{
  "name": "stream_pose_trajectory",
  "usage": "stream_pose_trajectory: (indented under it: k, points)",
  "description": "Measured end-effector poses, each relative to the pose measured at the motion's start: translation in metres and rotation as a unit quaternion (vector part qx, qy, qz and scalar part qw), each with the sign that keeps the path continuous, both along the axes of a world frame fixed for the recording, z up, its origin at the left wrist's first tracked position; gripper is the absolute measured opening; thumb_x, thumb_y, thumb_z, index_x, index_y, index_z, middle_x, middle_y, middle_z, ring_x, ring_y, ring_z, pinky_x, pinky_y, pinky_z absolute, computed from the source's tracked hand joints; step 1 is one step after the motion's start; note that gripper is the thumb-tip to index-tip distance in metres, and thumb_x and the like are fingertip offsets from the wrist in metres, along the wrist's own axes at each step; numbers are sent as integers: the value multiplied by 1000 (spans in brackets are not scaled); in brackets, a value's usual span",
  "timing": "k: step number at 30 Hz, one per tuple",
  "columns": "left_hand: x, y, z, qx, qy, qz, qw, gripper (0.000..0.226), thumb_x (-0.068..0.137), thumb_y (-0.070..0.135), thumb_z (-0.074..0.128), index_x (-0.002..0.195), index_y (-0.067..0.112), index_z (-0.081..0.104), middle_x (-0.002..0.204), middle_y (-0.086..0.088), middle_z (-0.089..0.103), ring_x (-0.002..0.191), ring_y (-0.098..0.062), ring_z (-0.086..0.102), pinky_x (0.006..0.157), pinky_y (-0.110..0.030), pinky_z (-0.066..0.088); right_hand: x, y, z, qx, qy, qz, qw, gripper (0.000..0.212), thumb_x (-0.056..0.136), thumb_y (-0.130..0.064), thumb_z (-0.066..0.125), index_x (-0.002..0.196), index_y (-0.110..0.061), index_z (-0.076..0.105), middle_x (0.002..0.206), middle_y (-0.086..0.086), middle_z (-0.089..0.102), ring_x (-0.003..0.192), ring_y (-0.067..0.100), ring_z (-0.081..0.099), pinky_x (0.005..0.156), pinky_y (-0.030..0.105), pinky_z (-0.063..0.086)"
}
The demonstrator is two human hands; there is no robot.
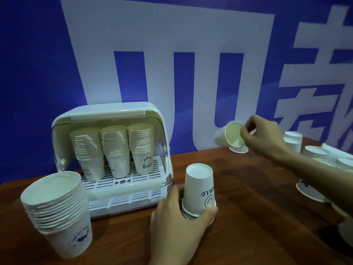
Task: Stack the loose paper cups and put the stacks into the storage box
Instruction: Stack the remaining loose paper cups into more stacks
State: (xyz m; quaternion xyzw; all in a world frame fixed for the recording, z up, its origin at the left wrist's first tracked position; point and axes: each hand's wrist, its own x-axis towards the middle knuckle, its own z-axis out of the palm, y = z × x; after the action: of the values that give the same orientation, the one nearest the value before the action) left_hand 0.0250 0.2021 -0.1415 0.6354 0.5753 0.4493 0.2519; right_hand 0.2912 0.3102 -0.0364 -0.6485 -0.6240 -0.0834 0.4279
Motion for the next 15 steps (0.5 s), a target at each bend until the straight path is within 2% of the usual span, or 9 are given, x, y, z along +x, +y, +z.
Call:
stream_pose_trajectory:
  k: [2,3,5,6,8,10,12,14,15]
  points:
    - [0,-1,-1,6,8,0,1000,70,49,88,66,109,55,54,109,30,68,108,-2,63,98,-38,54,-10,-36,-16,-44,-130,24,990,9,91,-27,63,86,-21,59,82,-4,66,74,19,62,66,40,54]
    - [-1,0,-1,8,13,0,1000,71,49,89,65,110,55,53,110,29,68,109,-3,63,99,-39,54,-17,-54,-21,-100,-196,22,975,8,89,-30,62,89,-23,58,88,-4,66,78,21,63,68,42,54]
    - [0,1,0,2,20,-4,1000,74,50,90,63,113,54,53,113,27,67,111,-3,61,100,-40,53,-23,-79,-24,-215,-246,15,945,17,83,-42,60,96,-30,60,96,-9,66,84,18,64,71,40,56]
    - [1,1,0,-1,20,-7,1000,75,50,90,63,115,52,54,114,27,67,111,-3,61,100,-40,54,-24,-88,-22,-243,-223,29,944,26,78,-49,56,98,-32,61,96,-12,67,84,15,64,72,38,56]
    - [1,0,1,2,19,-7,1000,73,51,89,64,113,52,54,111,28,68,108,-2,62,97,-41,56,-32,-101,-18,-230,-146,47,961,41,71,-61,44,90,-30,63,88,-13,67,81,13,63,71,37,54]
    - [0,-2,2,10,21,-5,1000,64,53,88,64,106,55,52,107,29,67,105,-2,63,94,-41,56,-38,-100,-18,-183,-98,3,978,56,75,-70,31,76,-21,59,74,-5,64,73,18,60,64,37,47]
    - [0,-4,4,14,23,-5,1000,58,53,88,63,100,56,51,104,29,67,104,-2,64,94,-42,56,-40,-89,-23,-186,-77,-64,977,78,80,-87,18,72,-18,55,71,0,62,70,23,60,64,38,46]
    - [1,-5,5,13,19,-5,1000,61,53,88,64,102,54,53,105,28,68,104,-3,65,94,-43,56,-39,-78,-33,-272,-44,-73,958,89,73,-98,21,71,-17,54,73,5,64,72,27,64,67,39,49]
    - [1,-5,4,13,16,-5,1000,64,53,88,65,105,52,55,107,27,69,104,-3,66,95,-44,56,-39,-74,-39,-317,0,-45,947,85,73,-97,30,70,-16,56,73,6,65,69,26,66,64,36,49]
